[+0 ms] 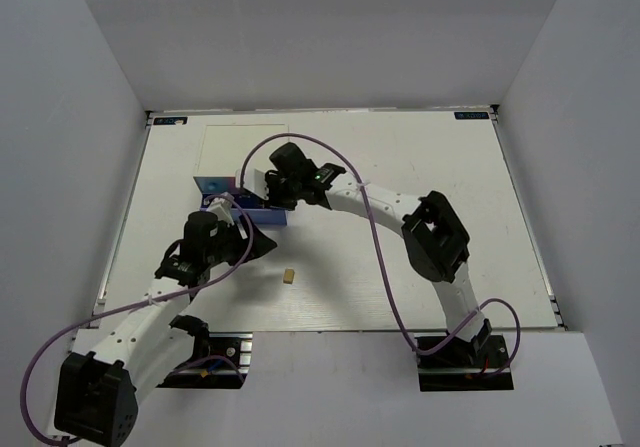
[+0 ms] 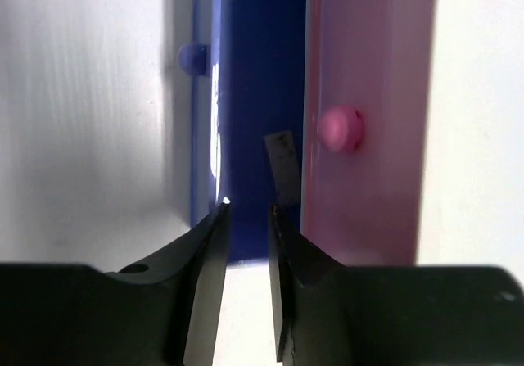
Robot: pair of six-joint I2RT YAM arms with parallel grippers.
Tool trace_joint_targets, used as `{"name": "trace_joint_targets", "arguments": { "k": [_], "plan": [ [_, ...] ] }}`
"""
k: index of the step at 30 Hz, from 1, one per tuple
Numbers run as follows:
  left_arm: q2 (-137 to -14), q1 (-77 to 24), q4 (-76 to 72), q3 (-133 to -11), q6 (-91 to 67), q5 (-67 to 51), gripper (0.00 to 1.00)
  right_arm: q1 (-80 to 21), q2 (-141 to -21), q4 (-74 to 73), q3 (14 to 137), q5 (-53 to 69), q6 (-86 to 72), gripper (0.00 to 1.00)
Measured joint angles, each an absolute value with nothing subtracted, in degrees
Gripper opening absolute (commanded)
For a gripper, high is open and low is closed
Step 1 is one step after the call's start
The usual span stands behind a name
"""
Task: Sort the stationery into containers
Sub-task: Place the stationery in the storage box, then pick up the stationery from the center of the board.
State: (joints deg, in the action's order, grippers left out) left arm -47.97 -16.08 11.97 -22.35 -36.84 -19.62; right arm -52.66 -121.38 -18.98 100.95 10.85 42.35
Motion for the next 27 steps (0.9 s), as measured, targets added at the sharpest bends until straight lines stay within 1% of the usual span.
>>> {"name": "trace_joint_targets", "arguments": {
  "k": [1,2,3,5,10,11,13,14,16,21,27],
  "plan": [
    [-48.6,-16.7,11.9,-22.9,-36.8,-19.2,0.77,-52.6,-120.5,-19.3,100.5,10.9,41.9,0.17],
    [-49.1,-17.5,11.8,-23.4,-36.7,-18.5,0.77,-52.5,-119.5,-19.7,100.2,11.0,41.3,0.11],
    [-49.8,-18.4,11.8,-23.9,-36.7,-17.8,0.77,-52.3,-118.2,-19.5,99.5,11.0,40.3,0.04],
    [-51.3,-20.0,11.8,-24.8,-36.8,-16.7,0.78,-51.7,-115.1,-19.4,97.7,10.8,38.7,0.0],
    [-56.1,-24.9,12.6,-27.7,-37.1,-12.1,0.78,-47.4,-106.5,-17.5,92.3,5.7,31.0,0.0],
    [-57.4,-26.0,12.9,-28.6,-37.3,-11.2,0.78,-45.8,-105.4,-16.9,91.6,4.5,29.5,0.03],
    [-60.1,-28.3,13.5,-30.0,-37.5,-9.2,0.78,-42.3,-103.8,-15.7,89.6,2.7,26.7,0.15],
    [-61.4,-29.5,13.8,-30.8,-37.7,-8.3,0.78,-40.3,-103.1,-15.6,88.4,2.2,25.3,0.19],
    [-64.4,-32.3,15.0,-32.7,-38.0,-6.3,0.78,-36.6,-102.3,-15.2,86.0,1.2,22.9,0.22],
    [-72.9,-38.8,18.8,-37.7,-39.0,-1.7,0.78,-28.3,-101.9,-15.7,81.0,1.5,17.9,0.23],
    [-81.0,-45.6,24.5,-41.5,-40.8,4.3,0.72,-23.8,-100.0,-16.2,76.4,3.3,14.5,0.24]
  ]
}}
